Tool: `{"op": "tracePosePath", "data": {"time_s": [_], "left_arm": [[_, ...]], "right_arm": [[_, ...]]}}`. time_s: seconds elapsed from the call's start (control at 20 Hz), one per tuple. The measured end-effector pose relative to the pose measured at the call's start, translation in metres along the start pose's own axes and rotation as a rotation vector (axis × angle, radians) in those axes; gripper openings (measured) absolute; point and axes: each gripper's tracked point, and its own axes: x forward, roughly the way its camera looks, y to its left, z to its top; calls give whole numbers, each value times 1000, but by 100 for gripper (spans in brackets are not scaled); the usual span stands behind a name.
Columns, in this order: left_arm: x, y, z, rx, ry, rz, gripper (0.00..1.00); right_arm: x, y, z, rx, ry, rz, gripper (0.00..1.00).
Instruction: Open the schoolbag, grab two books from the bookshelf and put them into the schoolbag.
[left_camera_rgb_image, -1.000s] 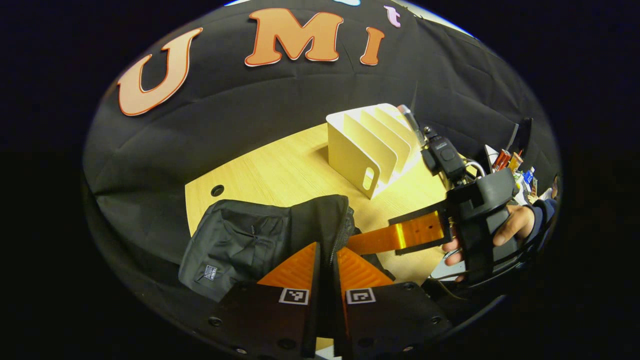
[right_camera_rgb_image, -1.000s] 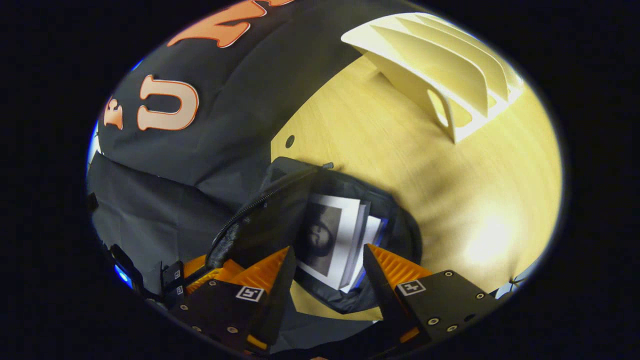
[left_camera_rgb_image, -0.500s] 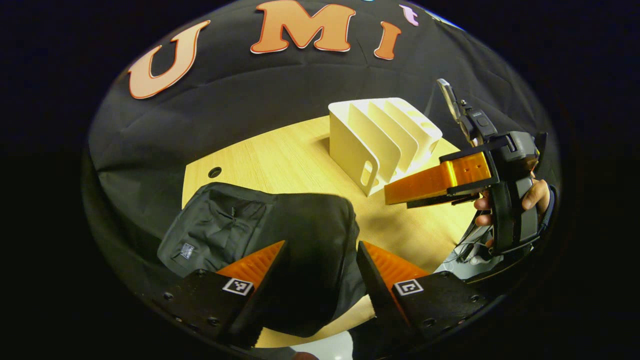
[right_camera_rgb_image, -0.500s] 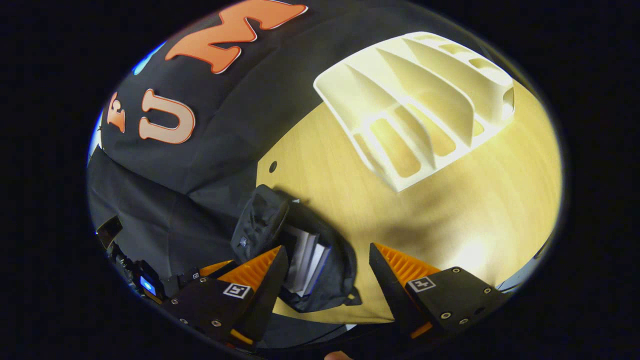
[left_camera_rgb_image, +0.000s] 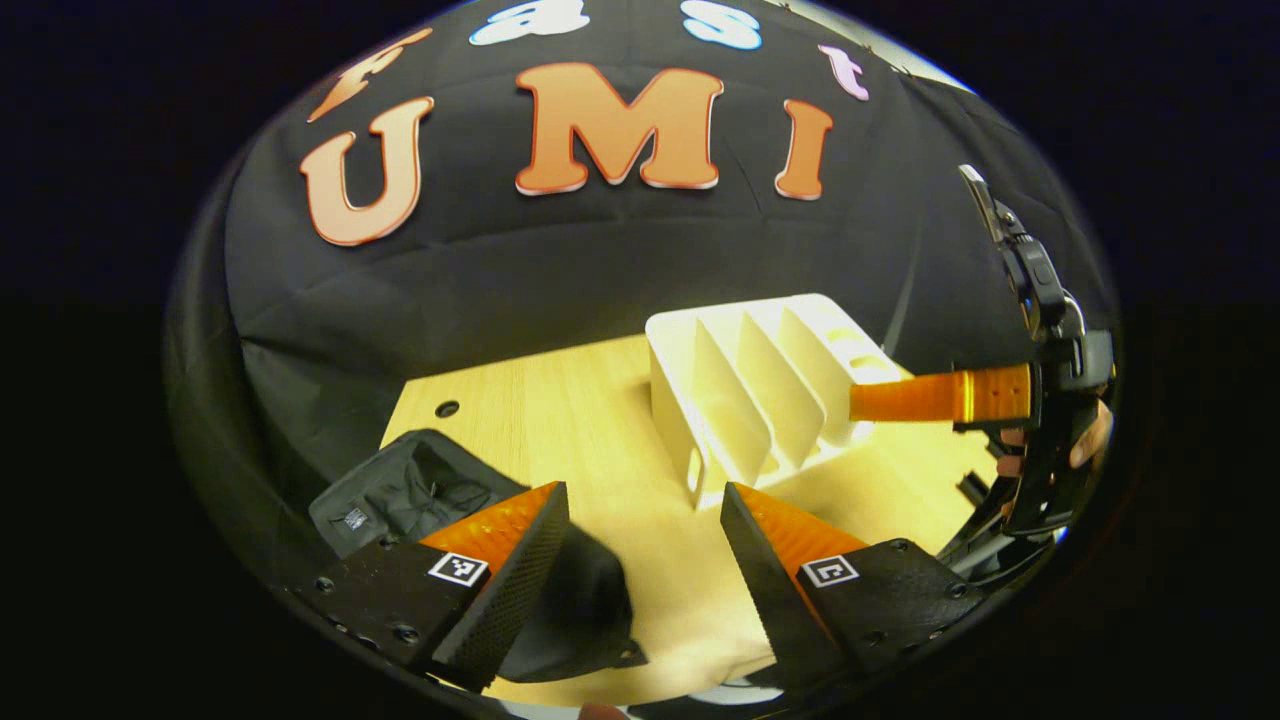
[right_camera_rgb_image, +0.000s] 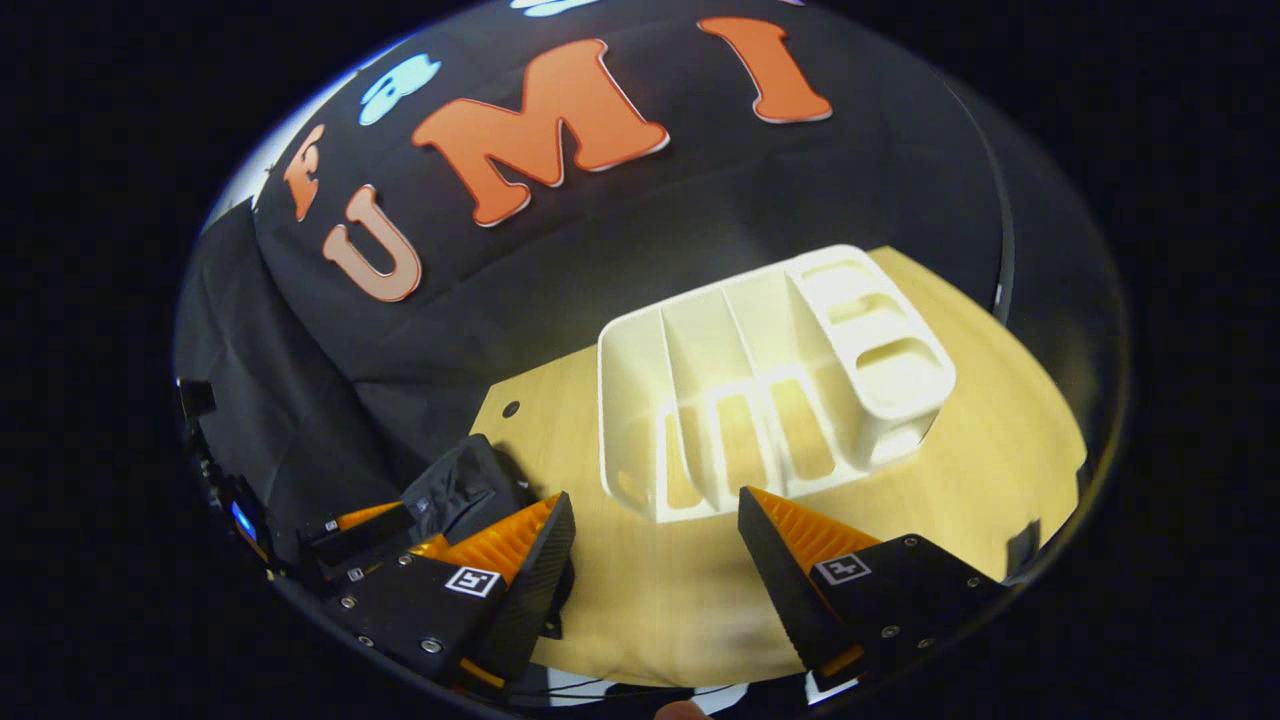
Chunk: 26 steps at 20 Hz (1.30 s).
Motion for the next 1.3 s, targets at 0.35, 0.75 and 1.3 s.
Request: {"op": "tracePosePath", "data": {"time_s": [0.35, 0.75, 1.3], "left_arm": [[-27, -62, 70, -76, -205, 126, 98], [-70, -84, 127, -90, -431, 203, 97], [-84, -76, 145, -43, -625, 212, 94]], "right_arm": [[-50, -19, 54, -174, -144, 66, 98], [-91, -35, 100, -242, -369, 20, 98], [-104, -15, 90, -311, -460, -12, 97]]}}
